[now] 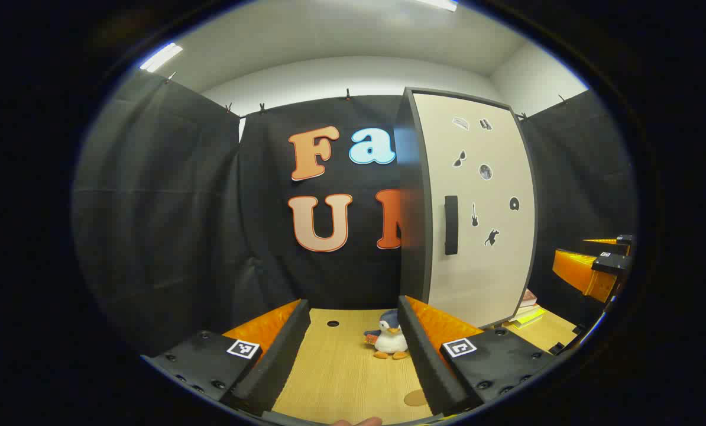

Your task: Open the cabinet door with the right hand, grasp the bottle in the cabinet with the left hand and place it on the coaster, then close the cabinet door with the right hand.

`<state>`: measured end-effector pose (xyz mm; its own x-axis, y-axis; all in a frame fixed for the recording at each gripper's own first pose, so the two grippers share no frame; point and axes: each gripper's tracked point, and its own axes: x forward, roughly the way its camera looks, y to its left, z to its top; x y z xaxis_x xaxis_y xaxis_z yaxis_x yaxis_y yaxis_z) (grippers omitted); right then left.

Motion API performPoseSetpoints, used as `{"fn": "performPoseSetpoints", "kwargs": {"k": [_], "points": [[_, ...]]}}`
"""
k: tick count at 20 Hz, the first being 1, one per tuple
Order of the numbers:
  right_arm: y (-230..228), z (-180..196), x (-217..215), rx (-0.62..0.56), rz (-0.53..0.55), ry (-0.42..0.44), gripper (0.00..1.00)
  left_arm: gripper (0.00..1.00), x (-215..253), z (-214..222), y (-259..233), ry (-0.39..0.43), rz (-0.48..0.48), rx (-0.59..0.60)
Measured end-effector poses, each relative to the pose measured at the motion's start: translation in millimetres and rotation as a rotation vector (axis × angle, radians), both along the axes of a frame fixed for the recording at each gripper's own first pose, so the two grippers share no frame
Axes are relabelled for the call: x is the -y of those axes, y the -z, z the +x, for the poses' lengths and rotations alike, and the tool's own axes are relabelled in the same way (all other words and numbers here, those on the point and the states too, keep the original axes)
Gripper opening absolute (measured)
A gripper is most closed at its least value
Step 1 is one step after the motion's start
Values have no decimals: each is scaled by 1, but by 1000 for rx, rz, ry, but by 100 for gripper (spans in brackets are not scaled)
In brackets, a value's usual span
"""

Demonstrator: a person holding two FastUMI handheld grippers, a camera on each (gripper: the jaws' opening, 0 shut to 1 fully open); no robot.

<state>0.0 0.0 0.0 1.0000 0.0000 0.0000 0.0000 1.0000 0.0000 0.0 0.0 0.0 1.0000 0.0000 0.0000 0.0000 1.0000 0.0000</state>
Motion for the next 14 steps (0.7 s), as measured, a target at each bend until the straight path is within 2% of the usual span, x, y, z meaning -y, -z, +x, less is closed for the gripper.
{"fn": "performPoseSetpoints", "kwargs": {"k": [1, 2, 3, 4, 5, 8, 9, 14], "points": [[1, 2, -1, -4, -3, 2, 99, 96, -1, 2, -1, 0, -1, 0], [2, 4, -1, -5, -5, 5, 99, 96, -2, 3, -1, -3, -3, 3], [0, 5, -1, -5, -3, 6, 95, 96, -3, 6, -2, -2, -2, 4], [0, 7, -2, -7, 2, 6, 99, 96, -4, 8, -2, -1, 2, 4], [0, 8, -2, -8, 5, 6, 95, 97, -4, 11, -3, 0, 6, 4], [-4, 11, -1, 2, 2, 13, 95, 99, -1, 10, -4, 15, 1, 12], [-4, 11, -2, 0, 2, 14, 95, 96, -2, 10, -4, 20, 2, 14], [-3, 14, -6, 3, 11, 19, 95, 96, -1, 16, -4, 36, 8, 19]]}}
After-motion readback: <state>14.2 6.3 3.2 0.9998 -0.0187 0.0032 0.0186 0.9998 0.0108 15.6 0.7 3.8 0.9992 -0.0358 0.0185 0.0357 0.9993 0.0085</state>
